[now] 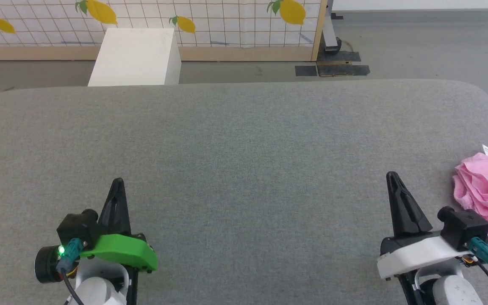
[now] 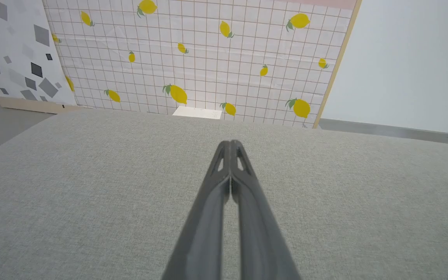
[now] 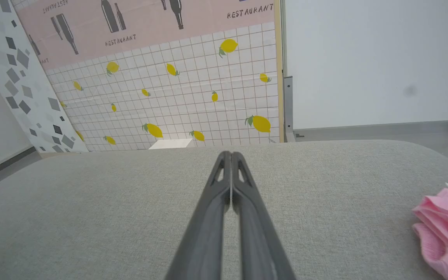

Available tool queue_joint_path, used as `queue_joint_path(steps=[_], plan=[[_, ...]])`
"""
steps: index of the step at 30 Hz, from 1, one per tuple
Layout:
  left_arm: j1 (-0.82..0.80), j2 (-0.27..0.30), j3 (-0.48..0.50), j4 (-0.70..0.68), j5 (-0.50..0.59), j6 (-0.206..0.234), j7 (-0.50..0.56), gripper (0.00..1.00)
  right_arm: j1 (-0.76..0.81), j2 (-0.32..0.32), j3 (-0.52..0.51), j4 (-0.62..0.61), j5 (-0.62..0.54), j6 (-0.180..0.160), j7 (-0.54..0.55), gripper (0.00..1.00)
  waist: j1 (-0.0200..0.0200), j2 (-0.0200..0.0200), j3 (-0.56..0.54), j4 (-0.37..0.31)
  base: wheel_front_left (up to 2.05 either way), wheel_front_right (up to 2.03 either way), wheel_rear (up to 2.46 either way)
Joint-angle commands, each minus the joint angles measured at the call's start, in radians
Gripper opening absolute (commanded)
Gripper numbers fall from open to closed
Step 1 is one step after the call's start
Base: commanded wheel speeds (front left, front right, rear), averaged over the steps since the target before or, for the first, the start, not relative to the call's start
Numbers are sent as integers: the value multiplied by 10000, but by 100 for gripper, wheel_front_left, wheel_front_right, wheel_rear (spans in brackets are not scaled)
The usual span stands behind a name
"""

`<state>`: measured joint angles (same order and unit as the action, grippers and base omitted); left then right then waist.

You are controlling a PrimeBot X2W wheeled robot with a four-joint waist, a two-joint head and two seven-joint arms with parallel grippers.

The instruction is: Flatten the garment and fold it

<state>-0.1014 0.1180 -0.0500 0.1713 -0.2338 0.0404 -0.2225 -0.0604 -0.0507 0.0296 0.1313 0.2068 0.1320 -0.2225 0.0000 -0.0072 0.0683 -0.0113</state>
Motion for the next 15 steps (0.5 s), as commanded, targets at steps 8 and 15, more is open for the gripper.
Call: queue_joint_path(steps=[8, 15], plan=[[203, -113, 58, -182, 248, -70, 194, 0, 125, 1, -33, -164, -248, -3, 202, 0, 0, 15, -54, 9, 0, 0, 0], [260, -153, 90, -290, 396, -94, 338, 0, 159, 1, -51, -245, -377, -3, 345, 0, 0, 19, -98, 17, 0, 0, 0]])
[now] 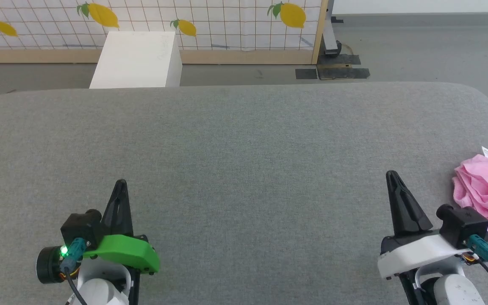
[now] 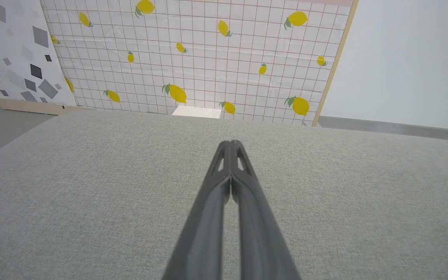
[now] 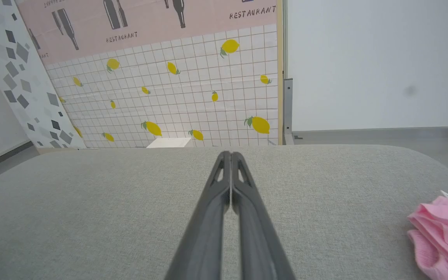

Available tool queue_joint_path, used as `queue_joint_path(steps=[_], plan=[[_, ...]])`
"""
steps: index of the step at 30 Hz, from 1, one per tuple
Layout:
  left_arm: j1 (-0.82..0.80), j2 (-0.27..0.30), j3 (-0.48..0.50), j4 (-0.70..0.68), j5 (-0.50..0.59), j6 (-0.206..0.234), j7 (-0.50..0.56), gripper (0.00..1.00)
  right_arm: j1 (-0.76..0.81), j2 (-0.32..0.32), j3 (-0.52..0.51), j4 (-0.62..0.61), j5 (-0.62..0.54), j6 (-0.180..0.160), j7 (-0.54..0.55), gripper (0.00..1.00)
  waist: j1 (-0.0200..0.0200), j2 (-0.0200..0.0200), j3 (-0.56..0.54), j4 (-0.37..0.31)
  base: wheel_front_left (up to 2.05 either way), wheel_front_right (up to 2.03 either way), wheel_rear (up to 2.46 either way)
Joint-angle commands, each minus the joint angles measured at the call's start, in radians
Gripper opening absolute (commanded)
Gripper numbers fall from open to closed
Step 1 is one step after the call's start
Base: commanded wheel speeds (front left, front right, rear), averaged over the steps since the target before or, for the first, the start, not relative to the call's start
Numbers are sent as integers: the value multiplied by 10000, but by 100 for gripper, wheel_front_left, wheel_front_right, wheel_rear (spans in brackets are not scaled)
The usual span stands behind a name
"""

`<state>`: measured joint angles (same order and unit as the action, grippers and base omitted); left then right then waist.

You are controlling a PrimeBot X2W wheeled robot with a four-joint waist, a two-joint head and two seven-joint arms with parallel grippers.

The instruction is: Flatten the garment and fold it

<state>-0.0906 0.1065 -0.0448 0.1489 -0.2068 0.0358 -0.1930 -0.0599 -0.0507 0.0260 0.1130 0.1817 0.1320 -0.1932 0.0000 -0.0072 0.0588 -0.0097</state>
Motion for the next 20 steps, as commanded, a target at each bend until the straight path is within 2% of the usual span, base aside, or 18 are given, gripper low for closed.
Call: queue_joint_path(steps=[1, 20], plan=[[159, -43, 42, -79, 144, -51, 60, 0, 158, 1, -17, -73, -142, -4, 69, 0, 0, 19, -9, 2, 0, 0, 0], [313, -150, 125, -370, 540, -114, 446, 0, 249, 2, -67, -291, -487, -6, 453, 0, 0, 30, -128, 22, 0, 0, 0]])
